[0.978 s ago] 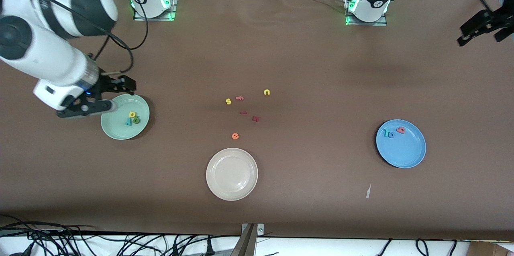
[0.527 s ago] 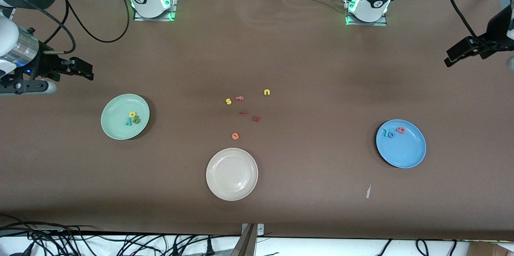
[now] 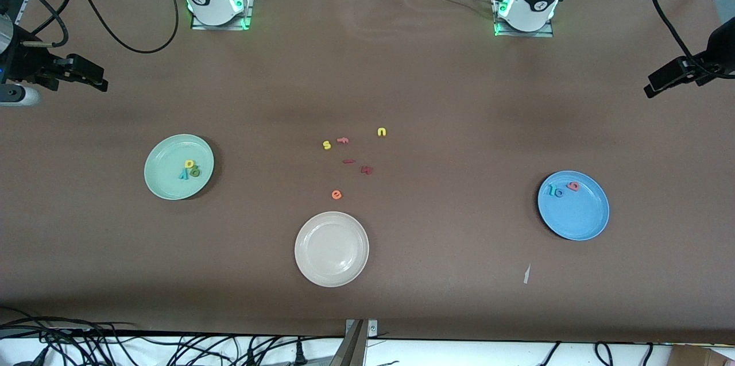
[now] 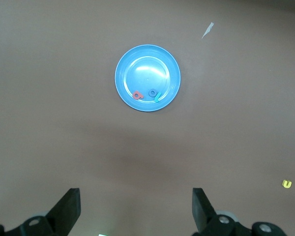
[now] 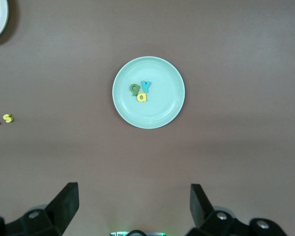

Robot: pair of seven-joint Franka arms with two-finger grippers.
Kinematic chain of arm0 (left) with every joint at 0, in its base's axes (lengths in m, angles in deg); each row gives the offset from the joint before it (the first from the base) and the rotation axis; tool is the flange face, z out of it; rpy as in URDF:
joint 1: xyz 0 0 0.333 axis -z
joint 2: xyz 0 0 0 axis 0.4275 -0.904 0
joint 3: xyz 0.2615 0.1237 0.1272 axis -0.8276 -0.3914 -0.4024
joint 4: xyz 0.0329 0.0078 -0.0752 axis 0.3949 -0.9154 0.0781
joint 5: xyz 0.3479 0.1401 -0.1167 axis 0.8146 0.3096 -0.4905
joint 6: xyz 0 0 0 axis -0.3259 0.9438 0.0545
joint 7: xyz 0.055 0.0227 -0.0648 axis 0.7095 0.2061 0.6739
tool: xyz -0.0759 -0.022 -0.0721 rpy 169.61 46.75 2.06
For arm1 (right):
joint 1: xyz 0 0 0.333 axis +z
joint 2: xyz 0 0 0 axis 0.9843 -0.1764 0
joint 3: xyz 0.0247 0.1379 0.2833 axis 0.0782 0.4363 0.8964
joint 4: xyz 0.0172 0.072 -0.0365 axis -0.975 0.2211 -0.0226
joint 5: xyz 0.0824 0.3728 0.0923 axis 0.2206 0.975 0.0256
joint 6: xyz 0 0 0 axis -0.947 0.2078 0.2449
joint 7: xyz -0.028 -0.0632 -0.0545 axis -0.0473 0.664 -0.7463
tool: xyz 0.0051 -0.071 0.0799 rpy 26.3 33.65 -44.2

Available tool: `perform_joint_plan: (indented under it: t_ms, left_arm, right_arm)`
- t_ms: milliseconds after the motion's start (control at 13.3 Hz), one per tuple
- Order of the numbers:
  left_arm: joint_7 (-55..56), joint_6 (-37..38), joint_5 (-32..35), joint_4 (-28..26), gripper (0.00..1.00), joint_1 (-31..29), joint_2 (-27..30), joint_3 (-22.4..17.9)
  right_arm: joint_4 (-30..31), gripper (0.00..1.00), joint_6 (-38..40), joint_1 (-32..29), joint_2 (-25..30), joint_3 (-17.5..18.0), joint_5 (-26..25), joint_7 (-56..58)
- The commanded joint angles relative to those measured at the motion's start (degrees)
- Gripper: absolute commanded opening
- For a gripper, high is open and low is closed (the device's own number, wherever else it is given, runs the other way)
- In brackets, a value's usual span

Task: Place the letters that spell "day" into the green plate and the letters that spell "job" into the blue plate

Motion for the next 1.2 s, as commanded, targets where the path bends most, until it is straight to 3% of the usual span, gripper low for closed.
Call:
perform_joint_plan:
  t_ms: [0, 753, 1129]
  left_arm:
    - [-1.7, 1.4, -0.6, -1.3, 1.0, 1.0, 1.5, -0.8]
    - [-0.9, 3.5, -1.2, -0.4, 1.0, 1.2, 1.0, -0.4]
    - [-9.3, 5.9, -0.7, -0.1, 1.0, 0.9, 0.9, 0.1]
  right_arm:
    - [0.7, 1.0, 1.1, -0.1, 0.0, 1.1, 0.0, 0.1]
    - [0.5, 1.0, 0.8, 0.0, -0.1, 1.1, -0.1, 0.1]
    - [0.5, 1.0, 0.9, -0.1, -0.1, 1.1, 0.0, 0.1]
